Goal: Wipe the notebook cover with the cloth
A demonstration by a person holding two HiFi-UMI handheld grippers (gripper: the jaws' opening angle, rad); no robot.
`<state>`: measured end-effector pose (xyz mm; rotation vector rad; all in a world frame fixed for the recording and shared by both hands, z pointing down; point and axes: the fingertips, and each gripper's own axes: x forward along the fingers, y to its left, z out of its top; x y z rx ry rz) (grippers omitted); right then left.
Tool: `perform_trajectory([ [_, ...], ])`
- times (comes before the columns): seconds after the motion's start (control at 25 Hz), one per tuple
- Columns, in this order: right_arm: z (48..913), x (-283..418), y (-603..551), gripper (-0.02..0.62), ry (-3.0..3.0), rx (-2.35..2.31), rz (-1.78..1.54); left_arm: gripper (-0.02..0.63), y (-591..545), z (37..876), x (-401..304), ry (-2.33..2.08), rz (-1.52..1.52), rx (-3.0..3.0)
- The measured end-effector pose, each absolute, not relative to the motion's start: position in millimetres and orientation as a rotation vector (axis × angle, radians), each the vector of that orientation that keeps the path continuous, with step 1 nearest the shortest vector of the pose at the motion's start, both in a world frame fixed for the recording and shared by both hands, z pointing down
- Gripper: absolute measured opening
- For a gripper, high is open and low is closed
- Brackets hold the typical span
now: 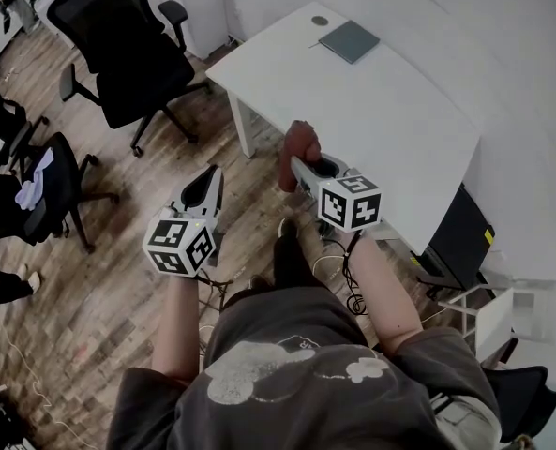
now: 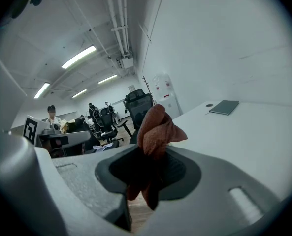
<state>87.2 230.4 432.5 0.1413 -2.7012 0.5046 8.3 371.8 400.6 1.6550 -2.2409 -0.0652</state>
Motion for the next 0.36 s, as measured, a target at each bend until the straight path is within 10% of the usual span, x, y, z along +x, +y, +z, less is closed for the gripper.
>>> perform_trajectory([
  [0.36, 435, 113, 271, 0.107, -2.708, 0.148, 0.492, 0.003, 403, 403, 30, -2.22, -0.068, 1.687],
])
